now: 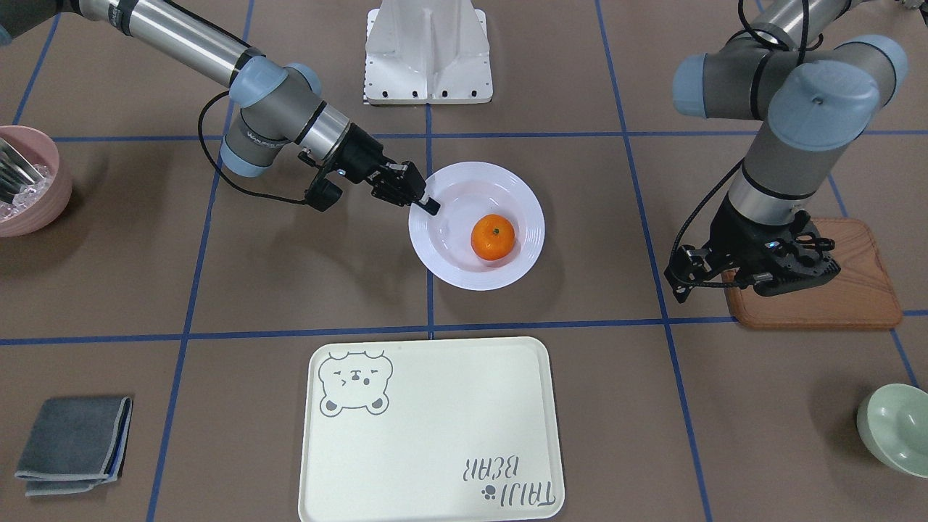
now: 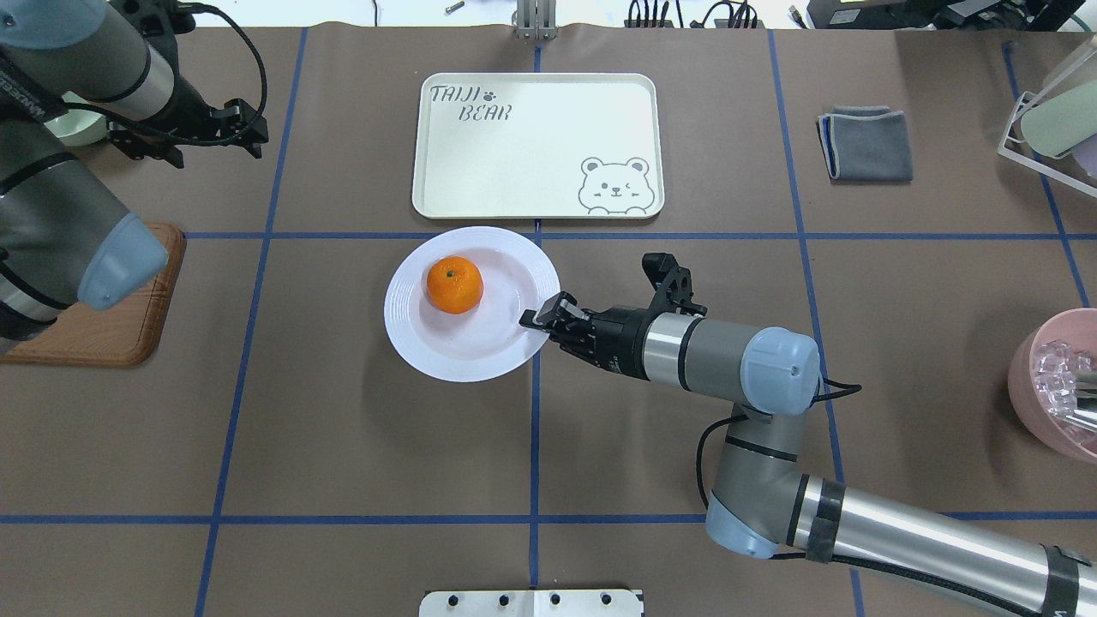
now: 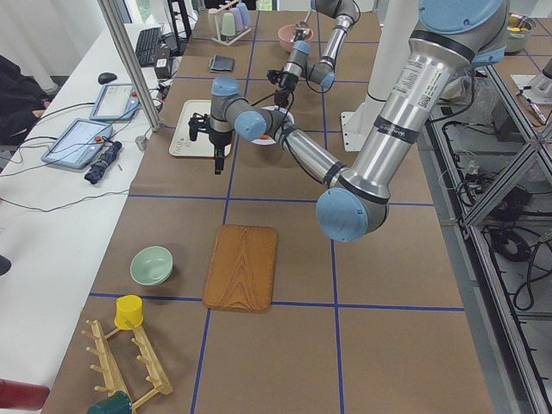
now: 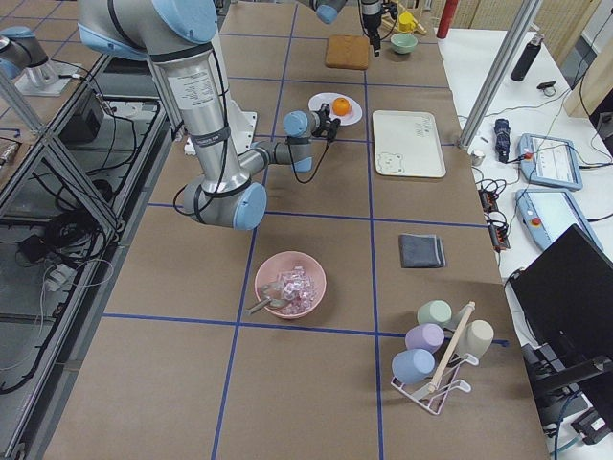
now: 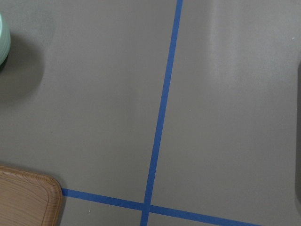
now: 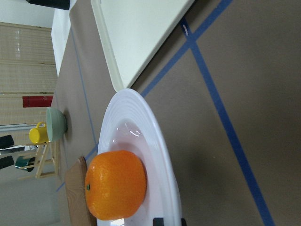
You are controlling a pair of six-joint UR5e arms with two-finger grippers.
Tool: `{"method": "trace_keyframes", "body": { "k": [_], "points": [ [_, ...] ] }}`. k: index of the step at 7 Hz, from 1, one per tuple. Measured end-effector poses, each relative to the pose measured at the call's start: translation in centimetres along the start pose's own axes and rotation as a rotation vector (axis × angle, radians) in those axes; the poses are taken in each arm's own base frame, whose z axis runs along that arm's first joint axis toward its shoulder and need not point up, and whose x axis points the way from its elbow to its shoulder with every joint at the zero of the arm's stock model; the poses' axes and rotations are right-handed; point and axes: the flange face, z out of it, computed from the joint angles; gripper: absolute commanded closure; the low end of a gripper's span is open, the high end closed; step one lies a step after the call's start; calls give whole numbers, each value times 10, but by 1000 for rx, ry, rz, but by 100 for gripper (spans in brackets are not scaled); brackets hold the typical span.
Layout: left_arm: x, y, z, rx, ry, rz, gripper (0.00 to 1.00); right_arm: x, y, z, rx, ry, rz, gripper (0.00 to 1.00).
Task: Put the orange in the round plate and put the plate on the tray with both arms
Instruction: 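Lift and carry the plate with the right gripper onto the cream bear tray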
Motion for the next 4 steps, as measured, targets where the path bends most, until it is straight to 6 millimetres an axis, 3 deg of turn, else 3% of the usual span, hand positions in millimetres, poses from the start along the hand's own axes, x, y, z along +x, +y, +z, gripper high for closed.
{"method": "trace_keyframes", "body": {
  "k": [2, 4],
  "points": [
    [-2, 0, 2, -2, -4, -2, 1, -20, -19, -2, 85, -55, 6, 100],
    [-3, 0, 4, -5, -9, -3, 1, -59, -78, 8, 218, -42, 39, 100]
  ]
}}
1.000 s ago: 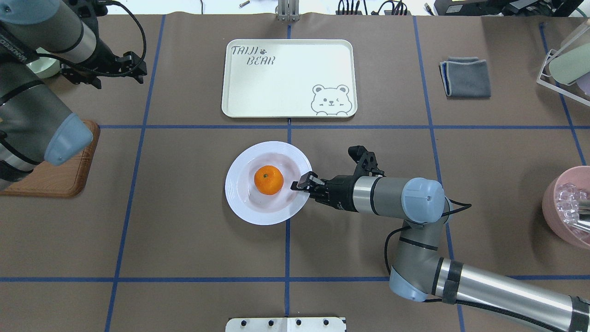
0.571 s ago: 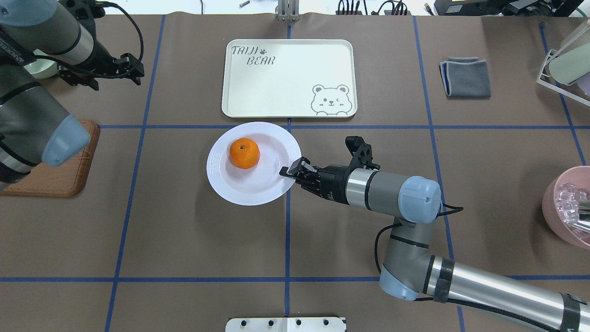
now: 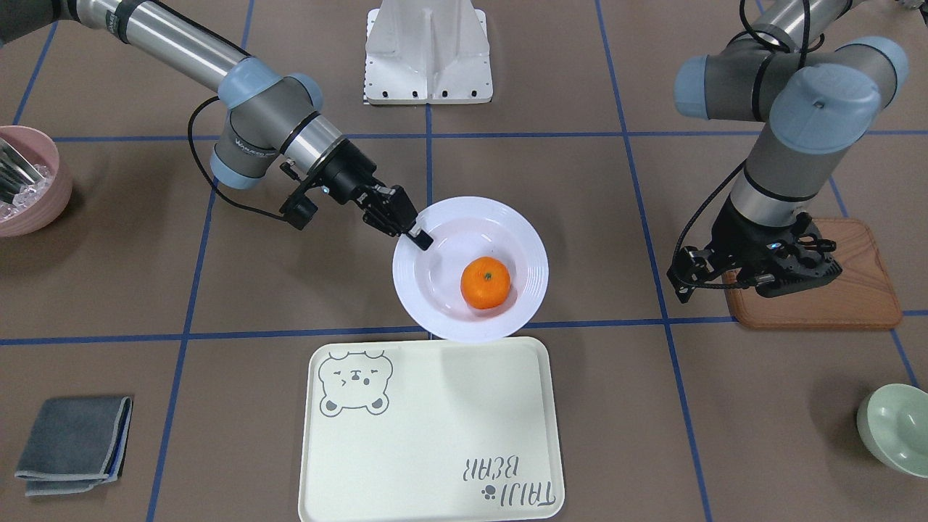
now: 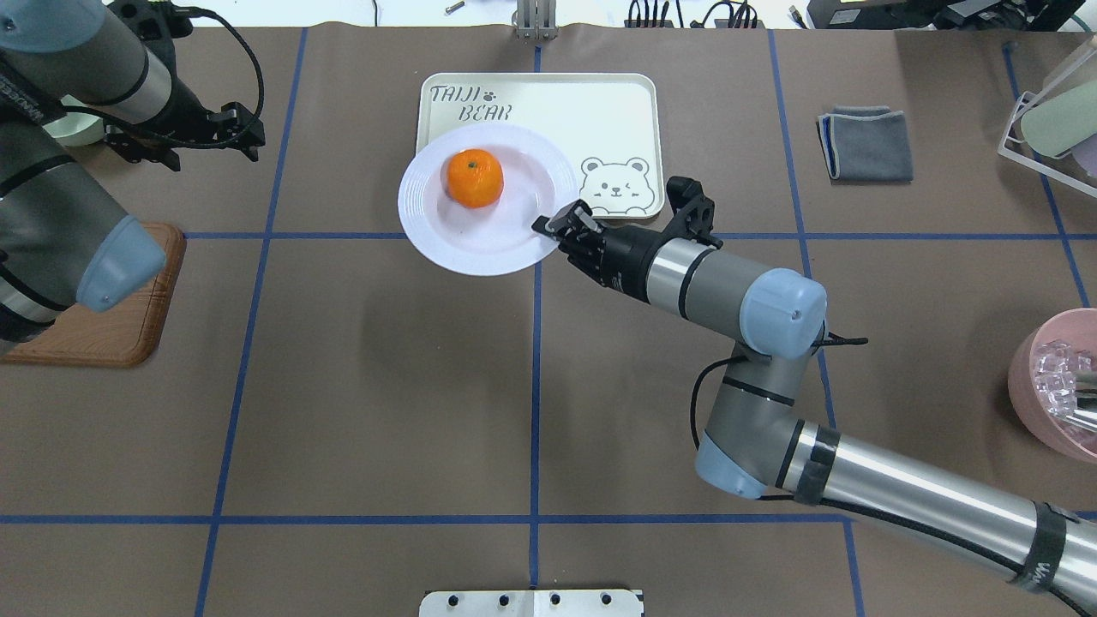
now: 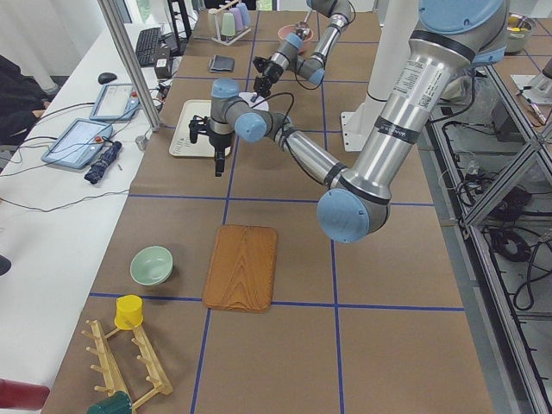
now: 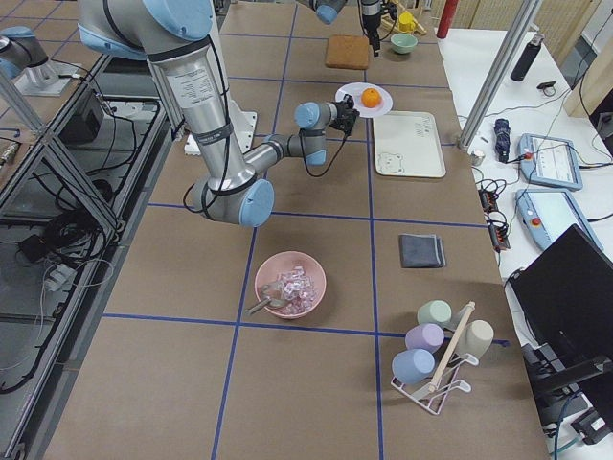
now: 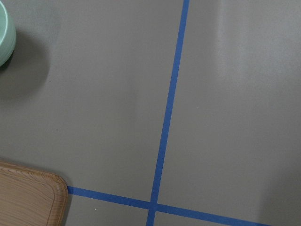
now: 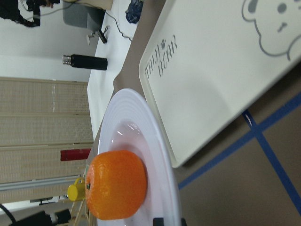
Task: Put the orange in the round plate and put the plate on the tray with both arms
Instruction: 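Lift and carry the plate with the right gripper onto the cream bear tray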
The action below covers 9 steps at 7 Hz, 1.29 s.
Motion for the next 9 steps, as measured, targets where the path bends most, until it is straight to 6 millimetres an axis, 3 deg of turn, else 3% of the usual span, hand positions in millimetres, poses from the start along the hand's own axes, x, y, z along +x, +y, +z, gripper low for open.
{"method": "trace_keyframes", "body": {
  "k": [2, 4, 6, 7, 8, 9],
  "points": [
    [0, 0, 1, -1, -1, -1, 1, -21, -50, 54, 131, 95, 27, 100],
    [-2, -1, 5, -4, -9, -4, 1, -22, -78, 104, 207, 197, 41, 100],
    [-3, -3, 8, -7, -14, -6, 1, -14, -87, 119, 219, 249, 52, 100],
    [-4, -3, 10, -8, -16, -7, 1, -8, -89, 122, 220, 273, 54, 39],
    [-4, -3, 10, -8, -16, -8, 1, -3, -92, 124, 221, 306, 49, 0],
    [-4, -3, 10, -8, -16, -9, 1, 0, -93, 125, 207, 366, 4, 0]
  ]
}}
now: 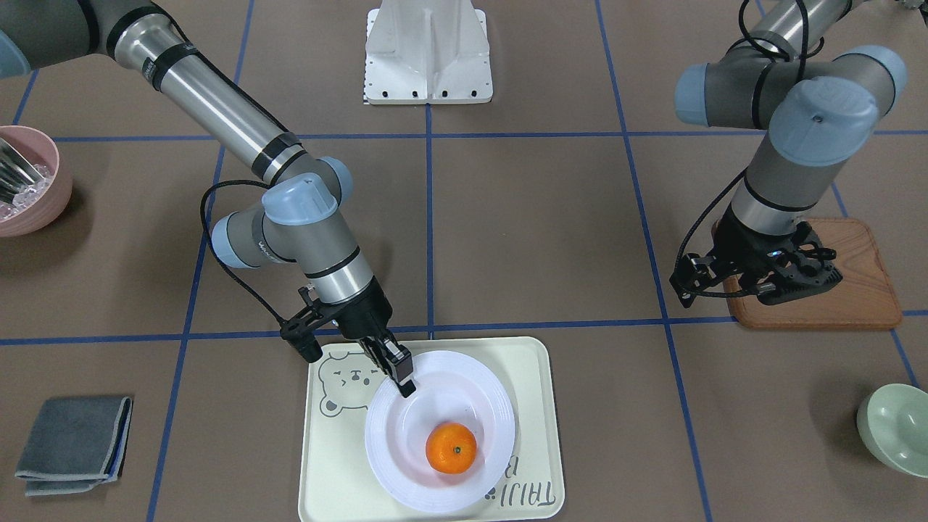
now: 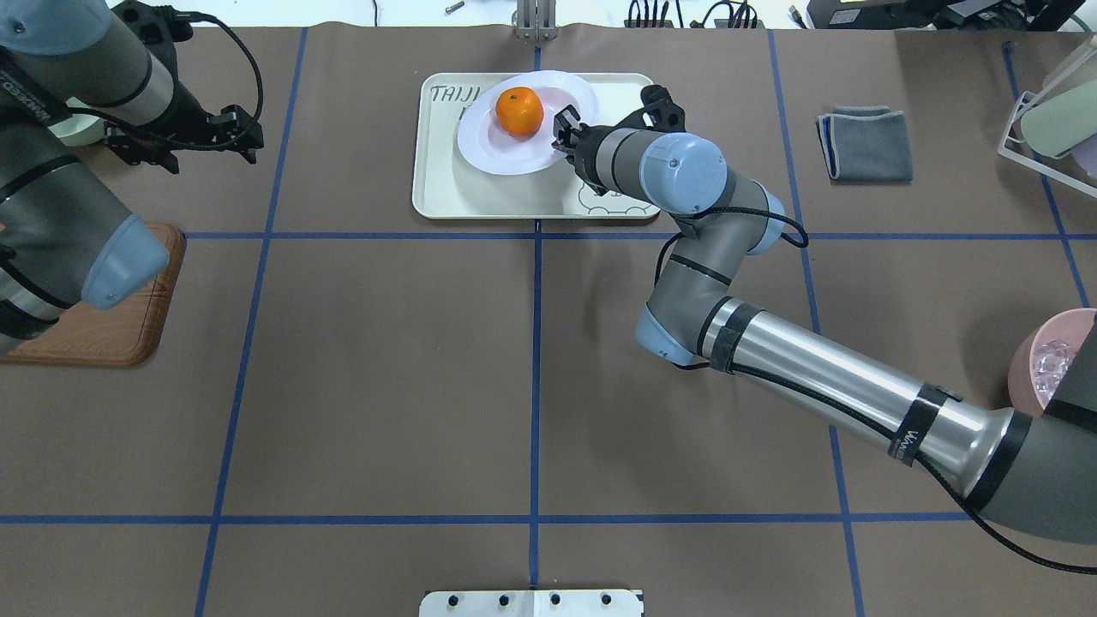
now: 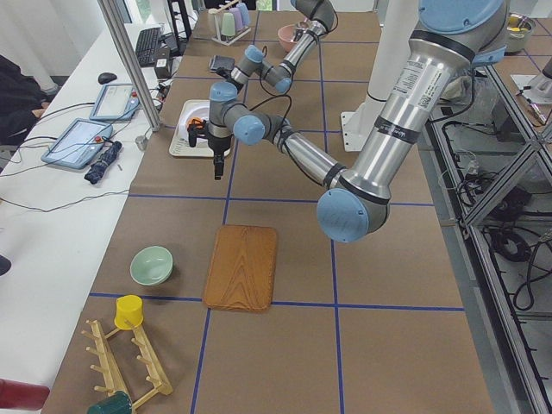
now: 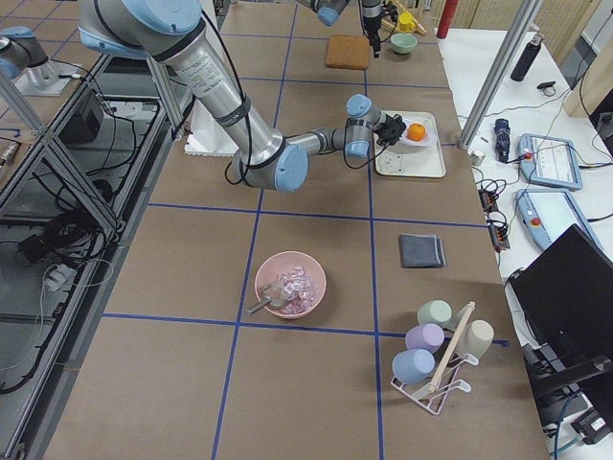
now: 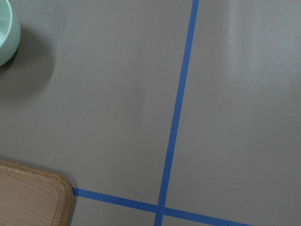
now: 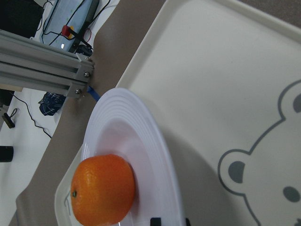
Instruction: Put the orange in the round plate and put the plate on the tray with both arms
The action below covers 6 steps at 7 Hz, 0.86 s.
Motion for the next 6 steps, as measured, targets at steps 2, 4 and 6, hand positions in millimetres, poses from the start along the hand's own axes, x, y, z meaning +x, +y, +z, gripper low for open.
{"method": "trace_keyframes", "body": {
  "k": [2, 4, 6],
  "points": [
    [-1, 0, 0, -1, -2, -2, 1, -9, -14, -28, -41, 206, -206, 0],
    [-2, -1, 2, -2, -4, -1, 1, -22, -73, -83, -151, 396, -343, 0],
    [-13, -7, -3, 3, -3, 25, 1, -10, -152, -138, -229, 508, -498, 0]
  ]
}}
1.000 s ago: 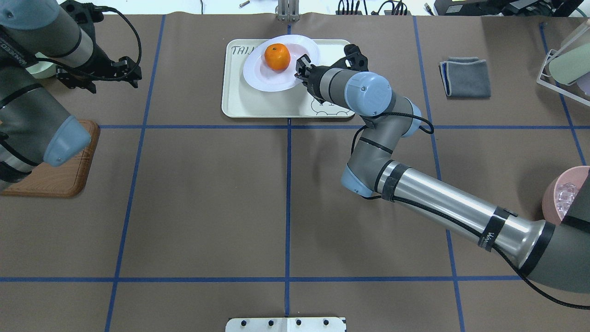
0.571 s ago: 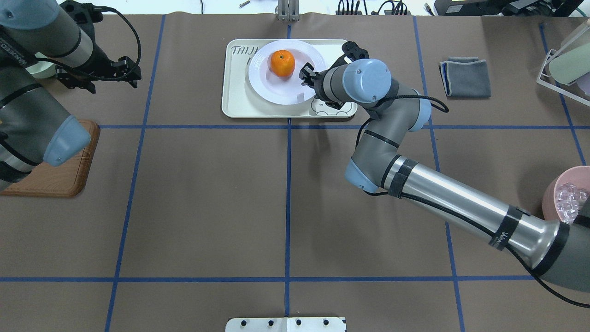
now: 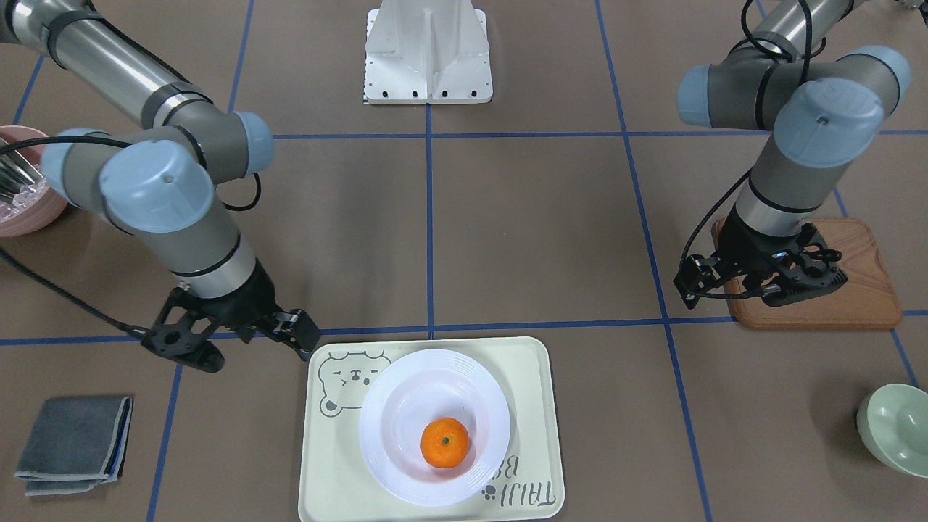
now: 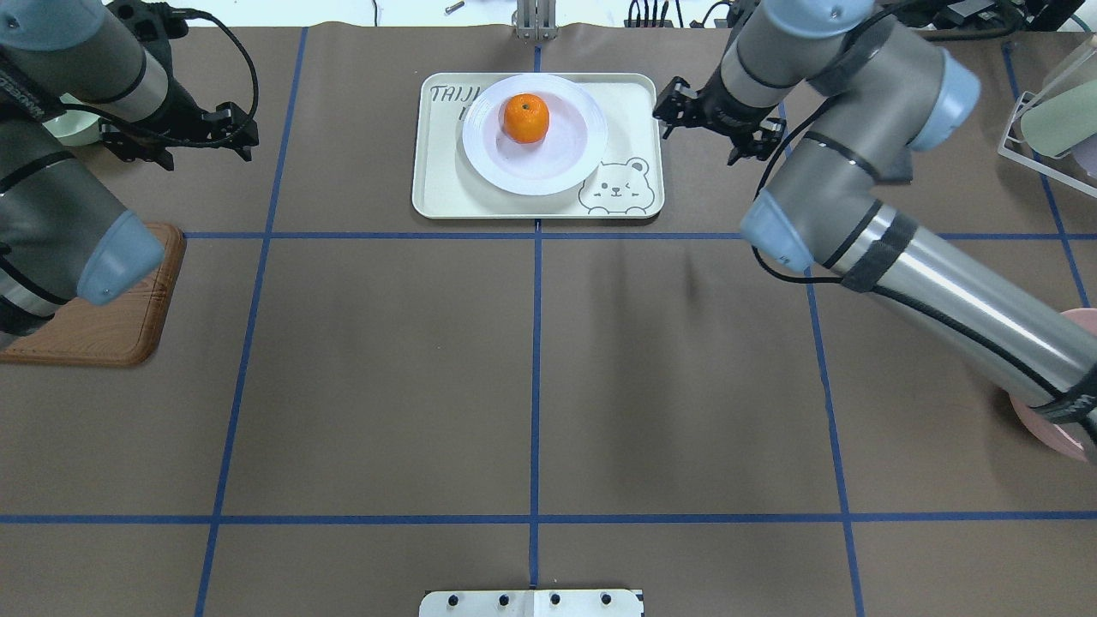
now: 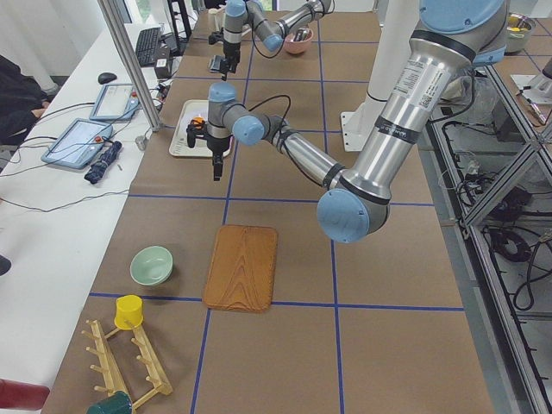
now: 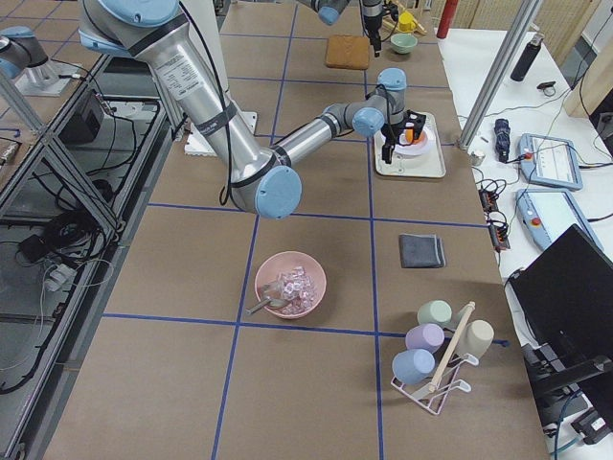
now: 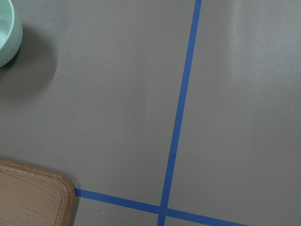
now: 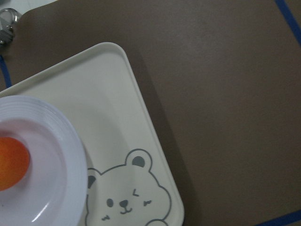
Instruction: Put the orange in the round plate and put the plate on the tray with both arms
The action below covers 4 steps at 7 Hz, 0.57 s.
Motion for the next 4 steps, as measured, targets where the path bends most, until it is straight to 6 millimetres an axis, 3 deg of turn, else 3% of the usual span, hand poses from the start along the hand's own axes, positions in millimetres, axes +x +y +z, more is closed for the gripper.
{"method": "trace_keyframes", "body": {
  "k": [1, 2, 4],
  "points": [
    [-21, -7, -8, -9, 8, 43, 1, 52, -23, -29, -19, 50, -100, 0],
    [-57, -16, -18, -37, 33, 94, 1, 115, -43, -56, -39, 95, -191, 0],
    [-164, -23, -29, -83, 49, 252, 1, 256, -71, -91, -90, 175, -340, 0]
  ]
}}
